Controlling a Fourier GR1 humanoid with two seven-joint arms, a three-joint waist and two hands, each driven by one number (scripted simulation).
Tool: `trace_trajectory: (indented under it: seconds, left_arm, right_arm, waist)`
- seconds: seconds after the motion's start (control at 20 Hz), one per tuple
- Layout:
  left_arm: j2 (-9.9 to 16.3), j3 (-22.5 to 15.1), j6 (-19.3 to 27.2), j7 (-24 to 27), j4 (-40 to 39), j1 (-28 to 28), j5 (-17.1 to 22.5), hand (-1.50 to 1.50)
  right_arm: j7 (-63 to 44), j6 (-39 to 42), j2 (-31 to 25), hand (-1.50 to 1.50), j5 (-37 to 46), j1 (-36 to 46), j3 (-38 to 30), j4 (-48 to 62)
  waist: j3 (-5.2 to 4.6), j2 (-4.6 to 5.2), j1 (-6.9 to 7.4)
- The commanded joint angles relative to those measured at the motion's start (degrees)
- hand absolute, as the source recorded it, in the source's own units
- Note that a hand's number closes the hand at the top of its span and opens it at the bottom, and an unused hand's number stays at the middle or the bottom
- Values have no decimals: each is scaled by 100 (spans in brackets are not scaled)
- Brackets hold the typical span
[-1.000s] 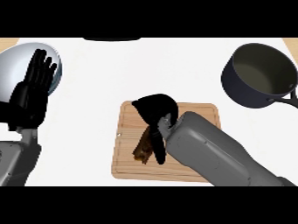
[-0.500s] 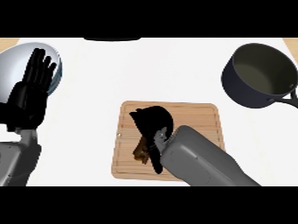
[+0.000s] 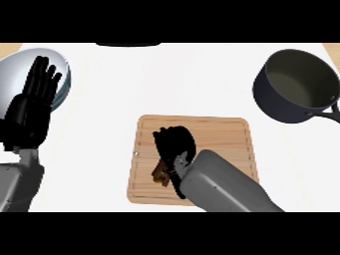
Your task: Pick the sweet potato from the cutting board and place it in the pot
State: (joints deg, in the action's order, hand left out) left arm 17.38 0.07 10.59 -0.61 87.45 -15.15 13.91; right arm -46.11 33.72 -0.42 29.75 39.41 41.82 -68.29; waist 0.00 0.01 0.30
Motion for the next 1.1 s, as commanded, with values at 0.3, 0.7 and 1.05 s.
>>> trace_trajectory:
  seconds: [0.3, 0.7, 1.05]
  left_arm:
    - [-238, 179, -148, 80, -386, -324, -202, 0]
    - [-314, 180, -209, -292, 278, 73, -192, 0]
    - [-317, 207, -245, -104, -68, -237, -308, 0]
  right_arm:
    - [207, -871, 41, -150, -204, 17, 628, 649]
    - [1360, -1557, 41, -150, -7, -125, 762, 1673]
    - [2096, -1406, 31, 150, 158, 17, 1228, 1618]
  waist:
    - [0, 12, 39]
    - [3, 14, 111]
    - [3, 27, 101]
